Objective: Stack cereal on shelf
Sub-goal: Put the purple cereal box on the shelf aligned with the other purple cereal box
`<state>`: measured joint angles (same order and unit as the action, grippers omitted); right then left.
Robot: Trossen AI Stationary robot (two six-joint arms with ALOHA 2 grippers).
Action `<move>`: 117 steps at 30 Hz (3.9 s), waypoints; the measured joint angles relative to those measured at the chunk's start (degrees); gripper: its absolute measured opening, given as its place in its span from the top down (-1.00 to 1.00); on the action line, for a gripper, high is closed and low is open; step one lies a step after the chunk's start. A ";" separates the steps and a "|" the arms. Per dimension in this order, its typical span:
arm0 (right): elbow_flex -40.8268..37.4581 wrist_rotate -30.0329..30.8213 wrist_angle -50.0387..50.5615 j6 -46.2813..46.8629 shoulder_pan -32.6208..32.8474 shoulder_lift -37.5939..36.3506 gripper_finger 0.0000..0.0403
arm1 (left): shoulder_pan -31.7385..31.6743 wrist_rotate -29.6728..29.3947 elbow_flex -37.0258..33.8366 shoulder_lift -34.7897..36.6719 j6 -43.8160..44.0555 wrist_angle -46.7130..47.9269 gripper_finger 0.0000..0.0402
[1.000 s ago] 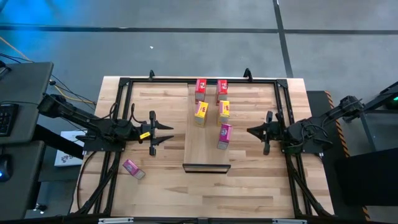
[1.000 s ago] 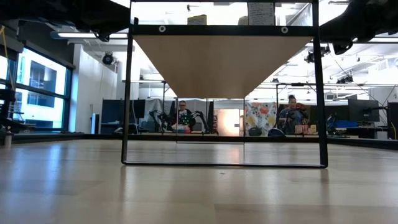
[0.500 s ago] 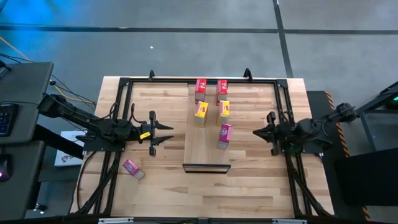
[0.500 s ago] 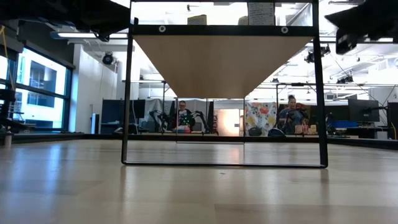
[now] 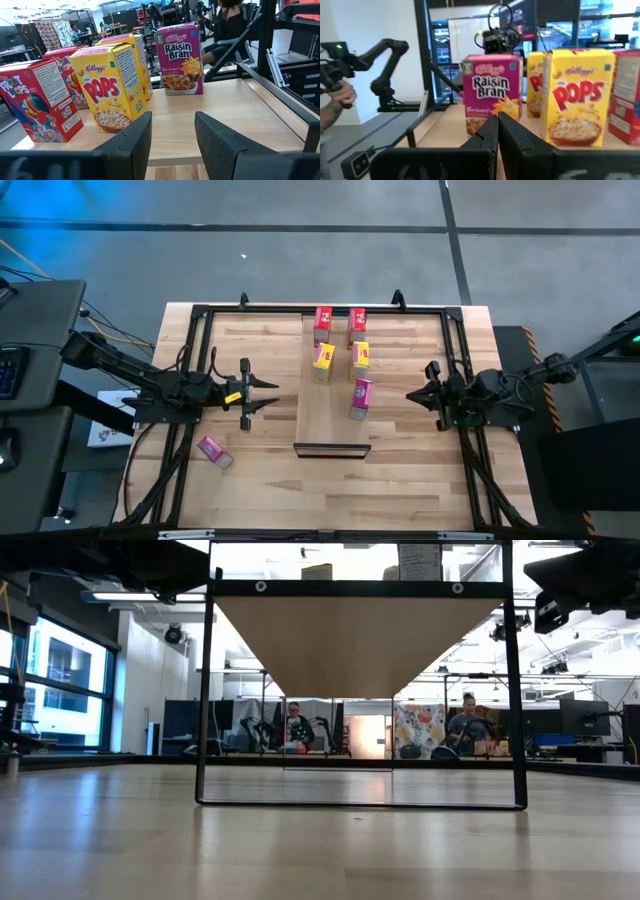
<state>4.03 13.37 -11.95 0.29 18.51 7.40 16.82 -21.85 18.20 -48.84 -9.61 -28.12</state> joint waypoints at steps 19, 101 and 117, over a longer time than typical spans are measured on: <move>-0.04 -6.02 -9.72 -0.77 -3.55 11.84 1.00 | 0.00 0.00 0.00 0.00 0.36 0.02 0.30; -0.04 -1.65 -8.40 2.32 -3.55 12.85 1.00 | 37.55 12.55 42.07 -31.34 32.99 100.55 -0.57; -0.04 -0.92 -8.40 2.37 -3.54 12.85 1.00 | 37.57 12.88 36.40 -31.30 33.43 96.80 -0.56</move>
<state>3.99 12.45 -20.35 2.66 14.97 20.25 54.39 -8.96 54.60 -80.14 23.81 68.69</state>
